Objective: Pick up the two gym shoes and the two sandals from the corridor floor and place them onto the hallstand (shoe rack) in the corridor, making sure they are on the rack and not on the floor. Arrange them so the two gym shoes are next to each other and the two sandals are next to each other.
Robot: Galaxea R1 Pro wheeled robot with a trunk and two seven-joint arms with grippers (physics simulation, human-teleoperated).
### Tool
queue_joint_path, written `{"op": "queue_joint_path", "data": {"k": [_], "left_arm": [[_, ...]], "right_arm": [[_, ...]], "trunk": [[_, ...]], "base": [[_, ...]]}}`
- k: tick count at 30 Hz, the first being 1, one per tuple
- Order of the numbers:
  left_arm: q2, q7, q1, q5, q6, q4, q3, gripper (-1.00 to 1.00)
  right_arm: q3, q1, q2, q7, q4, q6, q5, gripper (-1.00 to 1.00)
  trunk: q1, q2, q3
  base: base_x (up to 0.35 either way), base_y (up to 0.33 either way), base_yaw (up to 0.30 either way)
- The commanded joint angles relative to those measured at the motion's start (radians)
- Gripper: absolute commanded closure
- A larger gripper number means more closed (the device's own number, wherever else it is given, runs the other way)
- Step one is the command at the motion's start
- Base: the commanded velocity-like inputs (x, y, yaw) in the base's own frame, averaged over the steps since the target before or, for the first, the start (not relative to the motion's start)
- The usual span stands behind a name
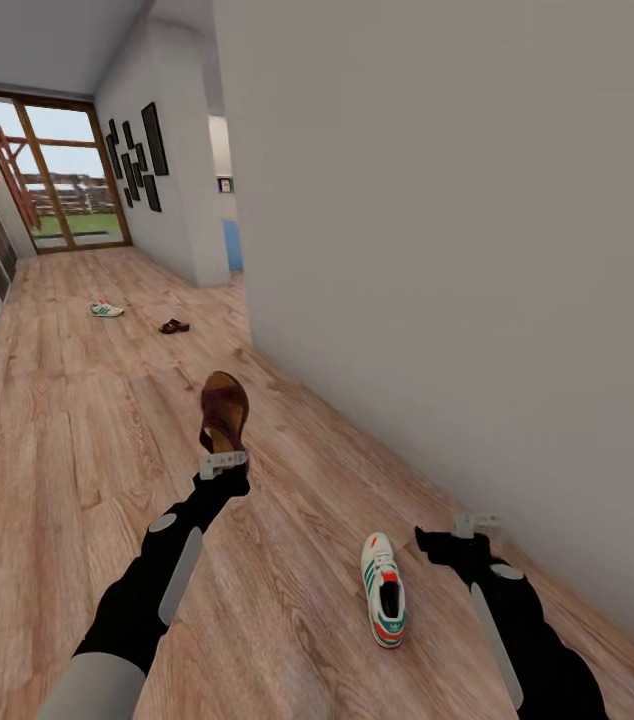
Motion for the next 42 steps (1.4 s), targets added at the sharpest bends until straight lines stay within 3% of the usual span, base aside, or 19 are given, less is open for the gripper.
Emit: {"op": "queue_joint_path", "data": {"k": [1,5,22,32,42], "left_arm": [[0.000,-0.003,0.000,0.006,0.015,-0.009,-0.001,1.00],[0.001,-0.003,0.000,0.006,0.025,-0.016,-0.002,1.00],[0.003,-0.003,0.000,0.006,0.026,-0.016,-0.004,1.00],[0.025,-0.003,0.000,0.006,0.026,-0.018,-0.003,1.00],[0.025,-0.003,0.000,0.006,0.026,-0.018,-0.003,1.00]], "right_arm": [[0.000,0.000,0.000,0.000,0.002,-0.043,-0.002,-1.00],[0.000,0.000,0.000,0.000,0.006,-0.093,-0.001,-1.00],[0.000,0.000,0.000,-0.003,0.005,-0.097,-0.002,-1.00],[0.000,0.000,0.000,0.000,0.006,-0.097,-0.002,-1.00],[0.000,0.000,0.000,0.000,0.022,-0.098,-0.002,-1.00]], "trunk": [[0.000,0.000,-0.001],[0.000,0.000,-0.001],[0.000,0.000,-0.001],[0.000,0.000,-0.003],[0.035,-0.064,-0.050]], "base": [[0.000,0.000,0.000],[0.000,0.000,0.000],[0.107,0.071,0.000],[0.005,0.003,0.000],[0.000,0.000,0.000]]}}
